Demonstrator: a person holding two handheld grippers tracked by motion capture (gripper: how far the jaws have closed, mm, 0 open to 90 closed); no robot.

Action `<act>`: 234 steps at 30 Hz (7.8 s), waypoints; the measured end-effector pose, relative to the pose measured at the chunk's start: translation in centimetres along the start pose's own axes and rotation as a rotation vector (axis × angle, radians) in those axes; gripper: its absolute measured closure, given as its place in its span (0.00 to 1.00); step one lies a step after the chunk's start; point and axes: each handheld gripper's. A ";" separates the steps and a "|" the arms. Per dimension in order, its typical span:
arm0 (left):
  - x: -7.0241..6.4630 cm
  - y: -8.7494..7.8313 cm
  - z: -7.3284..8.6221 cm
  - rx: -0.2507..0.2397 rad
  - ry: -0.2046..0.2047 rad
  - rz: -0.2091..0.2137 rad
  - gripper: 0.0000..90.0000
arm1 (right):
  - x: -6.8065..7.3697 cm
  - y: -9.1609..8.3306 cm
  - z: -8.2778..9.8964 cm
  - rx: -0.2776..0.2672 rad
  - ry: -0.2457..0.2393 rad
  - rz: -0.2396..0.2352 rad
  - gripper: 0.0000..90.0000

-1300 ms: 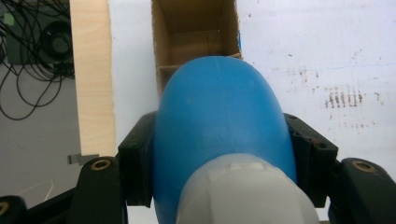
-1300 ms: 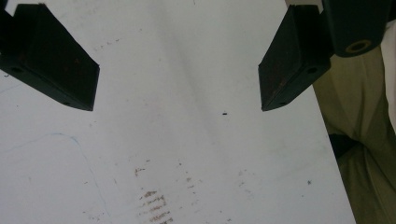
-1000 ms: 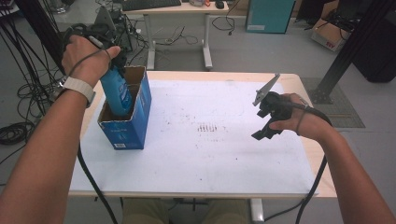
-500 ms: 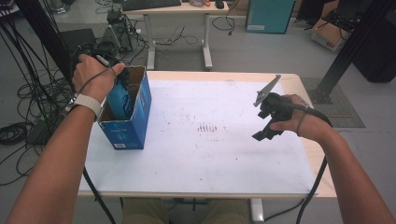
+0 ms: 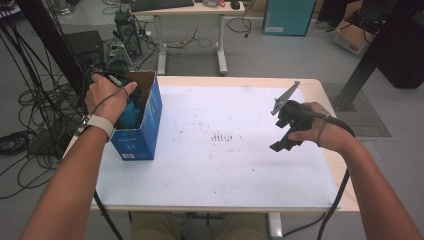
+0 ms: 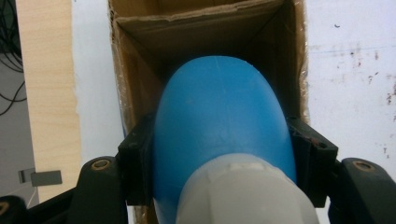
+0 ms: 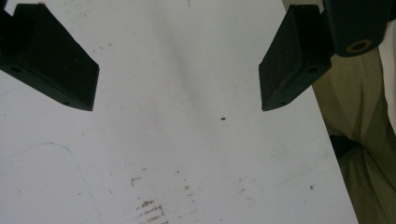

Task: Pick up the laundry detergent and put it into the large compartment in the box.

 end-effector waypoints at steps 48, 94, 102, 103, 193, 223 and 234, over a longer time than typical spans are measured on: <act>0.4 2.9 0.5 0.033 0.010 0.012 0.41 | 0.2 -0.2 0.7 0.005 0.014 0.004 0.14; 0.3 2.9 0.7 0.041 0.008 0.005 0.41 | 0.3 -0.6 0.8 0.000 0.016 0.011 0.14; 0.3 2.9 0.7 0.042 0.009 0.004 0.41 | 0.4 -0.6 0.8 0.000 0.017 0.012 0.14; 0.3 2.8 0.7 0.042 0.009 0.004 0.41 | 0.4 -0.6 0.9 -0.001 0.017 0.011 0.14; 0.1 2.9 0.7 0.048 0.018 -0.005 0.41 | 0.4 -0.7 1.1 -0.003 0.022 0.014 0.14; 0.2 2.9 0.7 0.049 0.017 -0.004 0.41 | 0.4 -0.7 1.0 -0.004 0.019 0.012 0.14; 0.2 2.9 0.7 0.045 0.019 -0.003 0.41 | 0.4 -0.7 1.1 -0.002 0.025 0.012 0.14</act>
Point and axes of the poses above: each handheld gripper's, and its own axes: y roughly forward along the jaws, z roughly out of its underside, x roughly to its left, and after that the axes turned 3 degrees about z, right-handed
